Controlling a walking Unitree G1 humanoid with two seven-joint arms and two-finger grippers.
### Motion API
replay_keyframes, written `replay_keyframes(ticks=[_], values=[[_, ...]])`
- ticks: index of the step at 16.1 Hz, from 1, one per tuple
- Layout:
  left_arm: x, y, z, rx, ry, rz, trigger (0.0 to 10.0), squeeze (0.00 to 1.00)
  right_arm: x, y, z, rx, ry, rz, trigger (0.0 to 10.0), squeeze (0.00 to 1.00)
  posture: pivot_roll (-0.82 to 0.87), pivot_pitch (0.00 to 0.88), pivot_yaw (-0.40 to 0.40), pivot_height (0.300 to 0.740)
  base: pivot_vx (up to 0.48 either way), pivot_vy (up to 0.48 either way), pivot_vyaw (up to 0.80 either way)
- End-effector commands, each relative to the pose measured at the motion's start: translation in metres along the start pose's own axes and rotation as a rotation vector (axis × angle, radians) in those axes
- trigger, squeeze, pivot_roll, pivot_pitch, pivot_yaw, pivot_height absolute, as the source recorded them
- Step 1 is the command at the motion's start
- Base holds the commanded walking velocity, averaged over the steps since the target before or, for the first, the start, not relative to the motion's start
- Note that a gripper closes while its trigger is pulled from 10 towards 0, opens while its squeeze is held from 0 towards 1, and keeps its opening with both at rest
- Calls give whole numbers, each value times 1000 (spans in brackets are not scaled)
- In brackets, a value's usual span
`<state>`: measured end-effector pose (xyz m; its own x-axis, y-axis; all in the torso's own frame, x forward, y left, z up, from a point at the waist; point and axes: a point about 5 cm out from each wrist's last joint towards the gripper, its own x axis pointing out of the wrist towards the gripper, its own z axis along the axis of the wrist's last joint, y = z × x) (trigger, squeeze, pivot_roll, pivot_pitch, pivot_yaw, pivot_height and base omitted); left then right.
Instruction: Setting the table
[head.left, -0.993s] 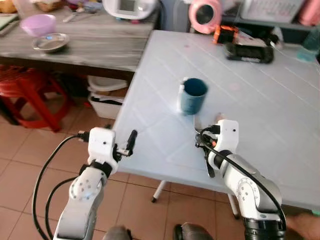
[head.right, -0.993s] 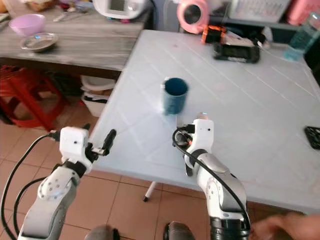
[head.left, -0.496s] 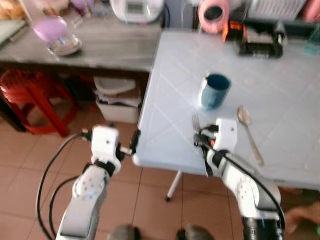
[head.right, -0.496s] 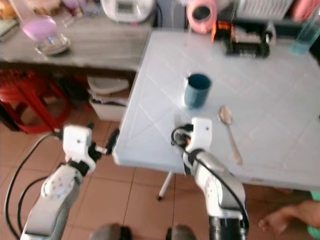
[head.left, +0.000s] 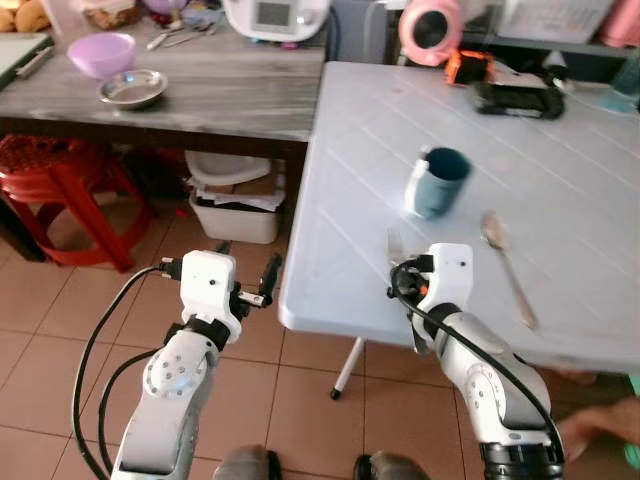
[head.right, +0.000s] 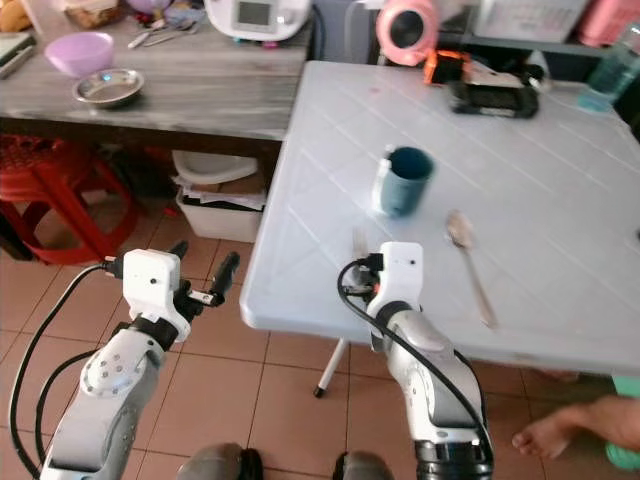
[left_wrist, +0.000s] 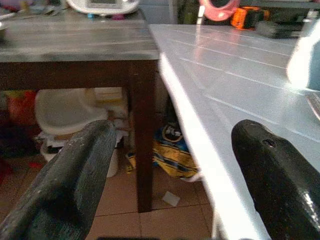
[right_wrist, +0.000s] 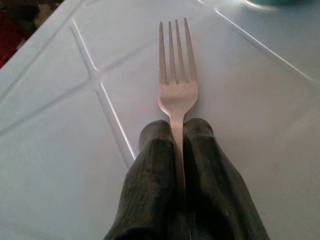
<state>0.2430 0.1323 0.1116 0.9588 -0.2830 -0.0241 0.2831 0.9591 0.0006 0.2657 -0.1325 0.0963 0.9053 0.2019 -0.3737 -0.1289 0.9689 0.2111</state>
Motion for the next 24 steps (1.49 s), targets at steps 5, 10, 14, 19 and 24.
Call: replay_keyframes(ticks=[5,10,14,19,24], values=[[7,-3,0,-18,-14,-10,10000,0,4,1,5,-2,-68,9,10000,0,-7,11,0,740,310,366,0],[9,-2,0,-16,-18,-2,10000,0,6,3,4,-19,-86,22,10000,0,-1,0,-5,740,101,422,0],[11,-2,0,-5,-25,-2,10000,0,7,2,8,-20,-114,9,10000,0,-3,0,-6,740,0,443,0],[16,-5,0,2,-54,22,10000,0,5,-9,16,-70,-198,-57,10000,0,-15,0,0,740,0,432,0],[19,-3,2,4,-81,38,10000,0,6,-8,15,-58,-211,-57,10000,0,-15,0,3,740,274,348,0]])
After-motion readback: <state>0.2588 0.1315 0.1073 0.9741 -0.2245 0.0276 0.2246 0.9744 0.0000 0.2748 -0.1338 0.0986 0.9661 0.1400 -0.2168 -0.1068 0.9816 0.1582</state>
